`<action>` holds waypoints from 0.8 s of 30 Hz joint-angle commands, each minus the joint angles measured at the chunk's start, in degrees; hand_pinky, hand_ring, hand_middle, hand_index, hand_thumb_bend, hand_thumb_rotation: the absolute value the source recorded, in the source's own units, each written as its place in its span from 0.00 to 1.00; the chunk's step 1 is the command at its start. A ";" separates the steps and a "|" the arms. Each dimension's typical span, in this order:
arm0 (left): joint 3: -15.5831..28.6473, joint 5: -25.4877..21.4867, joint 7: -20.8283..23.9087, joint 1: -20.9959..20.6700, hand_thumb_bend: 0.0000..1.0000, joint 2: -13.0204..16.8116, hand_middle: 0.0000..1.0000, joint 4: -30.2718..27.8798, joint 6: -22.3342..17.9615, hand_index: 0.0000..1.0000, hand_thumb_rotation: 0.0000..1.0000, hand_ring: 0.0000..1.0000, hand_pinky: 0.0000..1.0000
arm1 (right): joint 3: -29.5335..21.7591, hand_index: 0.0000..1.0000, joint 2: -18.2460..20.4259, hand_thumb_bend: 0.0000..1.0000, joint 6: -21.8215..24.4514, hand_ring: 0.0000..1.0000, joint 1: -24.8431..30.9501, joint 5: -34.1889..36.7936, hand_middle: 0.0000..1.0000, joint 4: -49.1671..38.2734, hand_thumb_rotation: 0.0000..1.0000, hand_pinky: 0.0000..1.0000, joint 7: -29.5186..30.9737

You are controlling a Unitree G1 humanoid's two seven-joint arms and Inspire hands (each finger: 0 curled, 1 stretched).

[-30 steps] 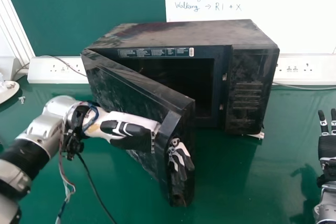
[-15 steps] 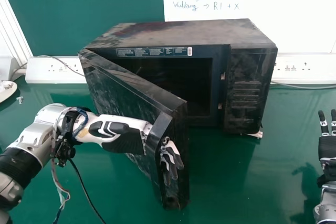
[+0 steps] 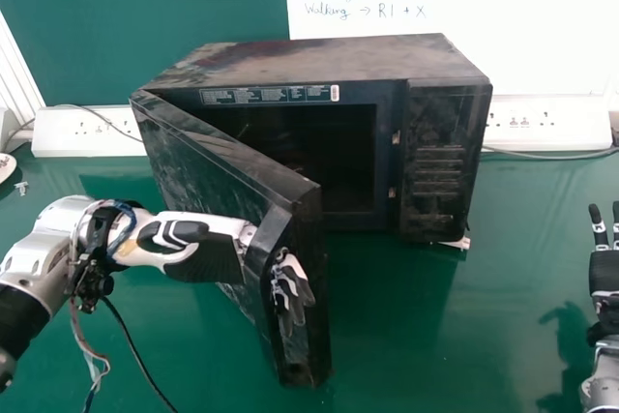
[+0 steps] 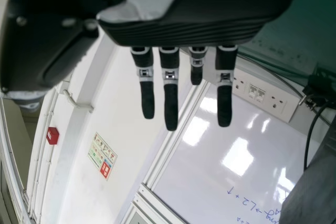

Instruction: Open the door of oven

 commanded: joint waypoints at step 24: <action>24.98 -18.18 -0.63 4.74 0.71 8.08 0.72 -11.03 15.55 0.80 0.51 0.55 0.38 | 0.01 0.81 -0.98 1.00 0.56 0.67 0.73 0.01 0.77 0.88 0.91 0.55 0.31</action>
